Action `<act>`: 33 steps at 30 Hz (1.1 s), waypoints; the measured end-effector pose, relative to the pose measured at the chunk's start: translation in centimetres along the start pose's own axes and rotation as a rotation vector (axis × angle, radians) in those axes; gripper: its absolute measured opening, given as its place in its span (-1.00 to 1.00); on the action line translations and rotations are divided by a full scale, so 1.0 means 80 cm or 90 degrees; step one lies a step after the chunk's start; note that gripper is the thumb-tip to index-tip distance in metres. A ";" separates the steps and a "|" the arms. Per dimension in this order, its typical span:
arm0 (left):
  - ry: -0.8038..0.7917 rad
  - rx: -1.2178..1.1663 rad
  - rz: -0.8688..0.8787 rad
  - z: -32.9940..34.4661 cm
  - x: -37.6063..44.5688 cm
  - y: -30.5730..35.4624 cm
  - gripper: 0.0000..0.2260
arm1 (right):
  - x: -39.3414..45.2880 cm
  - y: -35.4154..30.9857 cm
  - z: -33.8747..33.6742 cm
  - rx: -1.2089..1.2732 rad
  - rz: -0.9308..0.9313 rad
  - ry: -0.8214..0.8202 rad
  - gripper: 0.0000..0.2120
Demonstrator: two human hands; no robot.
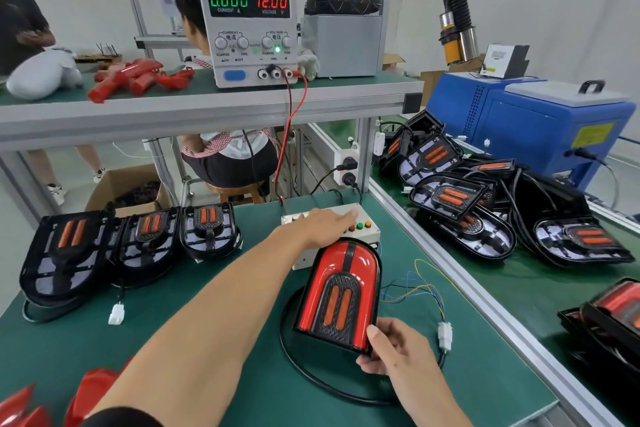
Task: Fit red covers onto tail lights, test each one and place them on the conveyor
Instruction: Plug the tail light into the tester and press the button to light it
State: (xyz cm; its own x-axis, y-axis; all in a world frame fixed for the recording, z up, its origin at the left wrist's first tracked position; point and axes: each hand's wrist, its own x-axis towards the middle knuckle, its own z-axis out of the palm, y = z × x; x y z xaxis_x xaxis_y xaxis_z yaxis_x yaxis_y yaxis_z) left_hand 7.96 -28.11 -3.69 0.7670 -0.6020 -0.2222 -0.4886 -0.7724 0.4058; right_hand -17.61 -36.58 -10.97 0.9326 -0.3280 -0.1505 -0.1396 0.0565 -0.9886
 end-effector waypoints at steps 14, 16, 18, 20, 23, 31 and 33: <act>-0.022 -0.047 -0.096 0.014 0.018 0.008 0.07 | 0.006 0.003 0.000 0.048 0.013 0.019 -0.89; -0.010 -0.042 -0.111 0.015 0.020 0.009 0.09 | 0.006 0.003 0.001 0.061 0.018 0.022 -0.90; -0.012 -0.049 -0.114 0.015 0.022 0.009 0.10 | 0.006 0.001 0.002 0.067 0.021 0.023 -0.90; -0.022 -0.053 -0.111 0.015 0.024 0.009 0.12 | 0.006 0.001 0.002 0.064 0.017 0.021 -0.90; -0.025 -0.054 -0.102 0.017 0.025 0.005 0.17 | 0.005 0.000 0.002 0.055 0.009 0.017 -0.89; -0.092 -0.124 -0.072 0.005 0.014 0.013 -0.04 | 0.004 0.003 0.001 0.063 0.010 0.019 -0.88; -0.087 -0.117 -0.075 0.004 0.010 0.016 -0.12 | 0.005 0.004 0.002 0.065 0.009 0.019 -0.88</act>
State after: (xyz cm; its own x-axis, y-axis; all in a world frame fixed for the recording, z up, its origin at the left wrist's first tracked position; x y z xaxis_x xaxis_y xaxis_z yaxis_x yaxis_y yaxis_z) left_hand 7.80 -29.66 -3.59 0.7446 -0.5414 -0.3905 -0.3057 -0.7966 0.5215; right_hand -17.20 -36.57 -11.36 0.9205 -0.3539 -0.1657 -0.1164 0.1566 -0.9808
